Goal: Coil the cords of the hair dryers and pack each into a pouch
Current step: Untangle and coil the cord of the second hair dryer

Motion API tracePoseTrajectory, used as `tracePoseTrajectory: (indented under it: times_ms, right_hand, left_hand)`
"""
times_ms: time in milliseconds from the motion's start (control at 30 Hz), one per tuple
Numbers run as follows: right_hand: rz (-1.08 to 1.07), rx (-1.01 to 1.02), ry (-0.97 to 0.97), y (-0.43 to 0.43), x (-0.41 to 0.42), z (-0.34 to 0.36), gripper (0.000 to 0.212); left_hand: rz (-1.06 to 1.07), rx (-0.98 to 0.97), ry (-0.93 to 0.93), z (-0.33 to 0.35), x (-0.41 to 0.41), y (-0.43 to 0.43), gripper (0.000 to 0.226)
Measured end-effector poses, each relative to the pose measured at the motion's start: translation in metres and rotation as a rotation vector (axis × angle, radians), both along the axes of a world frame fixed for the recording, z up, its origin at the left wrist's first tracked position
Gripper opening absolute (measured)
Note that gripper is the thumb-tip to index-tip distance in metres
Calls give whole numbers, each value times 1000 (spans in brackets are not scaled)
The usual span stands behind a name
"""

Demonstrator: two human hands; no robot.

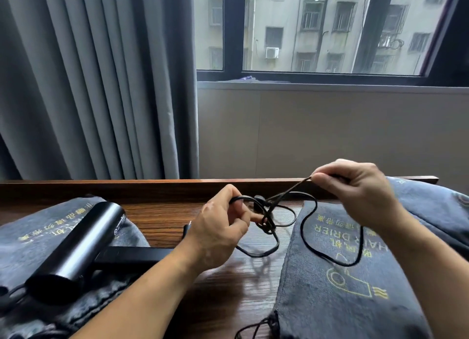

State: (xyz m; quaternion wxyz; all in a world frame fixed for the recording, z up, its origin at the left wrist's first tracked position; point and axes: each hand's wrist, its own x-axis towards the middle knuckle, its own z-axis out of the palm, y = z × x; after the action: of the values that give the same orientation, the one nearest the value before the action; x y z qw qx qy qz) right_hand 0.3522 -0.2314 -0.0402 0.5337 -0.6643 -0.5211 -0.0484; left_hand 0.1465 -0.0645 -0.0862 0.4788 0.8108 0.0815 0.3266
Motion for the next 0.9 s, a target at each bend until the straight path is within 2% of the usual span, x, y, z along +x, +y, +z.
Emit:
tracePoseTrajectory:
  times_ms: [100,233,400,500,633,800,900]
  right_hand:
    - [-15,32,70,-7,12,-1,6]
    - [164,18,150,-7,4,-4,9]
    - [266,-48,75,4,-16,-8,12]
    - [274,-53,28,11,-24,-12,13]
    - [270,14,70,8,-18,-9,15]
    - [226,39,145,-7,5,-5,25]
    - [141,7,67,-15,16,-2,9]
  left_hand:
    - [12,-44,-30,3,-2,0,18]
    - [-4,-87,1,-2,1,-8,22]
    - [23,-63,60,-7,4,-10,38]
    - [46,-52,37,-8,7,-13,36]
    - [122,-24,-17,-8,8,-11,23]
    - [42,19,41,-9,10,-8,22]
    - [35,72,79,-10,13,-5,25]
